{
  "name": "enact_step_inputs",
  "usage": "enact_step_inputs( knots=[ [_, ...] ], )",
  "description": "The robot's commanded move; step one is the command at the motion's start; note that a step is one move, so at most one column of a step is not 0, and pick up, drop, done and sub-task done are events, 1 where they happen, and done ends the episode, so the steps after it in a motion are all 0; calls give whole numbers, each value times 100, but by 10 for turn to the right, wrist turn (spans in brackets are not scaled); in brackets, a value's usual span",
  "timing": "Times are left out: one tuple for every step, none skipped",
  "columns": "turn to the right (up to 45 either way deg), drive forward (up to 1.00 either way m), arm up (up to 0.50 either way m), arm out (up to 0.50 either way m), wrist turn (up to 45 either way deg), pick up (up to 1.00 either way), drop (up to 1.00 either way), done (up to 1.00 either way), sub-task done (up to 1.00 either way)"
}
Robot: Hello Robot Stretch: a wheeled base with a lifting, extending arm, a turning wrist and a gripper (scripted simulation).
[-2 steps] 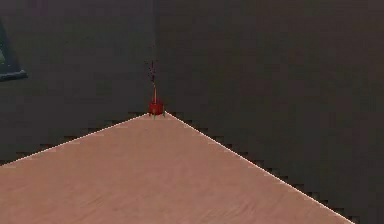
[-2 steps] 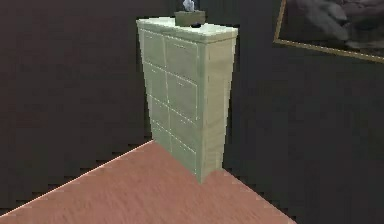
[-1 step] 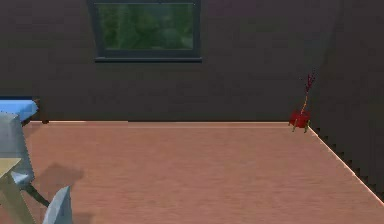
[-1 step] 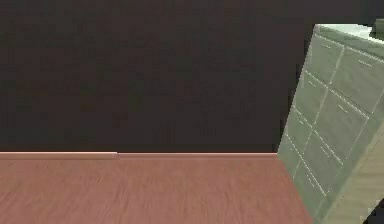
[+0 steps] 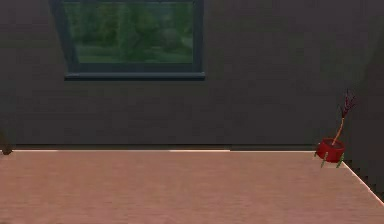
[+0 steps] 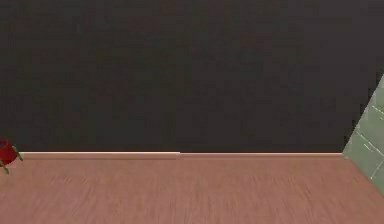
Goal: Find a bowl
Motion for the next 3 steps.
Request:
enact_step_inputs(
  knots=[
    [-450,0,0,0,0,0,0,0,0],
    [-390,0,0,0,0,0,0,0,0],
    [0,0,0,0,0,0,0,100,0]
  ],
)
